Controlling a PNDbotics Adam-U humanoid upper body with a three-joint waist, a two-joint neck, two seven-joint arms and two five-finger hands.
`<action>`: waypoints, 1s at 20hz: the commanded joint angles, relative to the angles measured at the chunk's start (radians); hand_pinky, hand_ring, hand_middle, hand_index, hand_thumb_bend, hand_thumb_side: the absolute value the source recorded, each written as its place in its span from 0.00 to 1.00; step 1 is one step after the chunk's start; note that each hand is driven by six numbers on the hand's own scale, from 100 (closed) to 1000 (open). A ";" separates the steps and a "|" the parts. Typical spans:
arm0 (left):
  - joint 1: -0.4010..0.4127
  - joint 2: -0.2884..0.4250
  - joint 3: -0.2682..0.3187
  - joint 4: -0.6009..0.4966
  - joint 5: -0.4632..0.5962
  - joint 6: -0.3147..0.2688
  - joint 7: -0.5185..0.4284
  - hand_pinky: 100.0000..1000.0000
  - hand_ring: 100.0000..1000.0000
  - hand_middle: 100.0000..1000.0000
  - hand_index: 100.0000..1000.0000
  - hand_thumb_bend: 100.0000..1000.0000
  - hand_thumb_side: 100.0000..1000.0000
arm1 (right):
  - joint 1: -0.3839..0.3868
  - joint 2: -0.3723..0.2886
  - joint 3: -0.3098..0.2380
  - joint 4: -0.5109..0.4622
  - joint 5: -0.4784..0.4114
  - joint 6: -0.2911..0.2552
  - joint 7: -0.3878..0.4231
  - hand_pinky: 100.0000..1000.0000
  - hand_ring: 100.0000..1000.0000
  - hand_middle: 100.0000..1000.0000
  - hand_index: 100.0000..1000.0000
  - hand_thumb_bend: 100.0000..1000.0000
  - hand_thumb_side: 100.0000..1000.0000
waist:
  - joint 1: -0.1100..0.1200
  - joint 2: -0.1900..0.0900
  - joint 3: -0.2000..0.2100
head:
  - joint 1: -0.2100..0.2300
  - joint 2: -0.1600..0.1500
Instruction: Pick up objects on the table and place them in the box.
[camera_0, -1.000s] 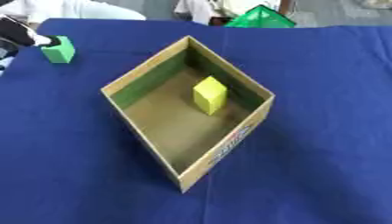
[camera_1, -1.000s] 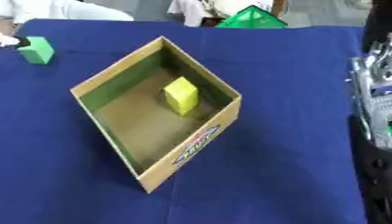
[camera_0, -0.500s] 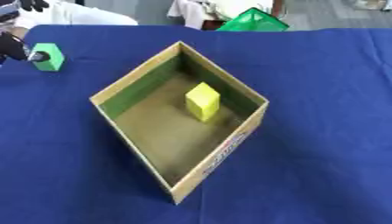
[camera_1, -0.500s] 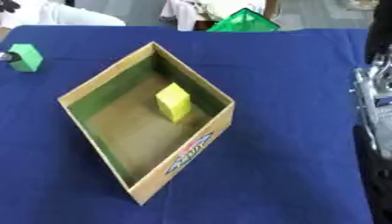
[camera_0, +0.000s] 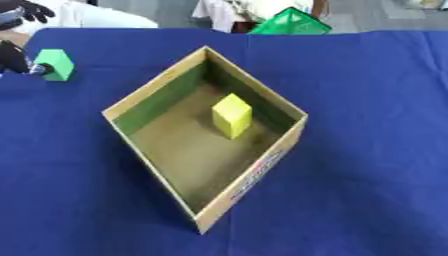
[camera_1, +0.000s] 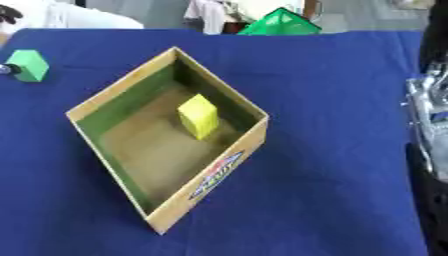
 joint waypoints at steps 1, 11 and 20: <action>-0.022 0.035 0.009 -0.001 -0.023 0.006 -0.003 0.82 0.88 0.82 0.95 0.45 0.00 | -0.019 -0.031 -0.009 -0.006 -0.005 -0.001 0.005 0.78 0.81 0.65 0.79 0.08 1.00 | 0.000 -0.018 0.003 | 0.006 -0.002; -0.026 0.029 0.010 0.014 -0.044 0.015 0.009 0.82 0.89 0.83 0.95 0.45 0.00 | -0.028 -0.038 -0.009 -0.004 -0.008 -0.003 0.009 0.78 0.81 0.65 0.79 0.07 1.00 | -0.004 0.001 0.009 | 0.030 -0.014; -0.042 0.033 0.022 0.027 -0.088 0.024 0.033 0.82 0.89 0.86 0.95 0.42 0.00 | -0.036 -0.050 -0.011 0.002 -0.016 -0.003 0.013 0.78 0.81 0.65 0.80 0.07 1.00 | -0.012 0.025 0.021 | 0.043 -0.026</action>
